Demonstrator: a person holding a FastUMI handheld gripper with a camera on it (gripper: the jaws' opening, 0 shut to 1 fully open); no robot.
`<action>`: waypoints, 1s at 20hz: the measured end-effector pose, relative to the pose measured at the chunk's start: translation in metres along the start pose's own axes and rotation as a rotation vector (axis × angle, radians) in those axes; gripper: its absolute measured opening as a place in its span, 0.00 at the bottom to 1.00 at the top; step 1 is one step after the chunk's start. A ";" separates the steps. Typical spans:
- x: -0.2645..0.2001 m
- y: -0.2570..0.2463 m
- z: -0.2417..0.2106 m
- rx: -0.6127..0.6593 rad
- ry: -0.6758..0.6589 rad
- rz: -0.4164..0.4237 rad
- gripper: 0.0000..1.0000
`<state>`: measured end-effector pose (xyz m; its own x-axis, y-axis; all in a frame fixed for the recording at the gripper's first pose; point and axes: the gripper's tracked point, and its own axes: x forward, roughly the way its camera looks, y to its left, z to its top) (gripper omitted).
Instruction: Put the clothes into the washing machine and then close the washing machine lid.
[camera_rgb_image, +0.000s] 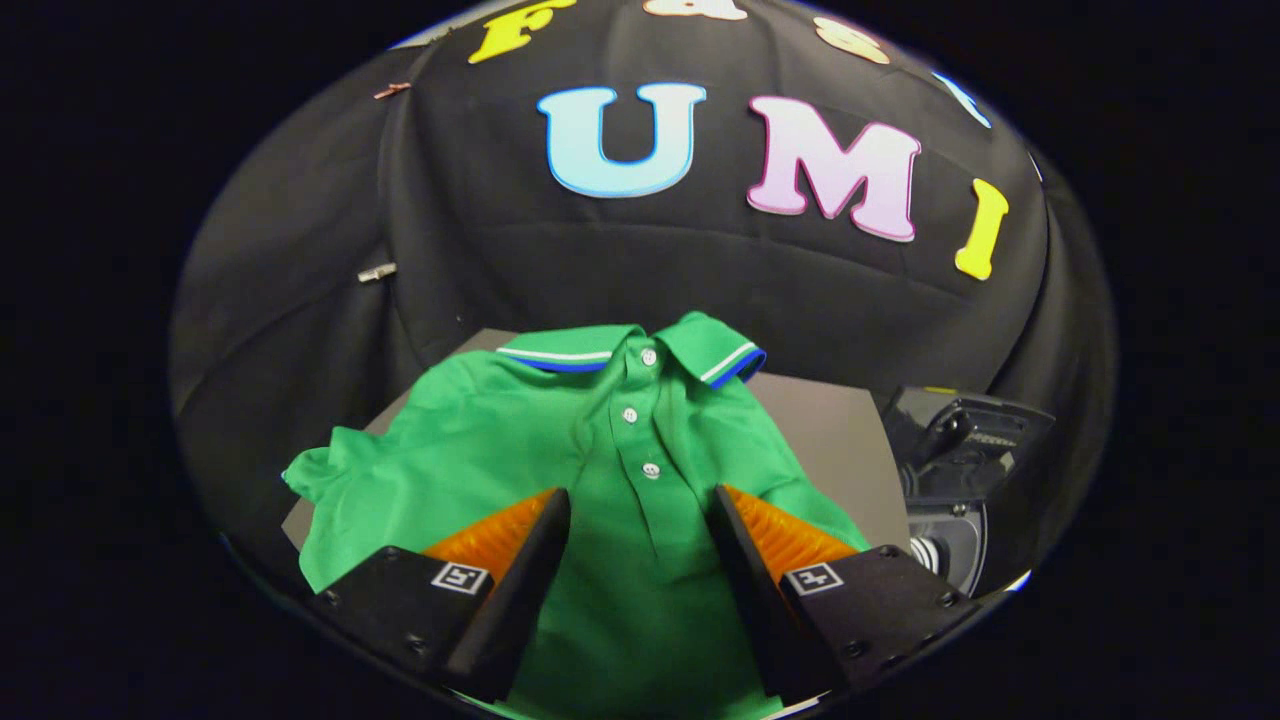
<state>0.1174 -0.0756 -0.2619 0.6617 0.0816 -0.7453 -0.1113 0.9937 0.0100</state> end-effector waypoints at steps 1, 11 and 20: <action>-0.005 -0.002 0.003 0.008 0.010 -0.008 0.86; -0.017 -0.013 0.020 0.068 0.043 -0.059 0.06; -0.073 -0.049 0.063 0.191 -0.050 0.005 0.05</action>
<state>0.1215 -0.1259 -0.1662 0.6978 0.0858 -0.7112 0.0249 0.9893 0.1437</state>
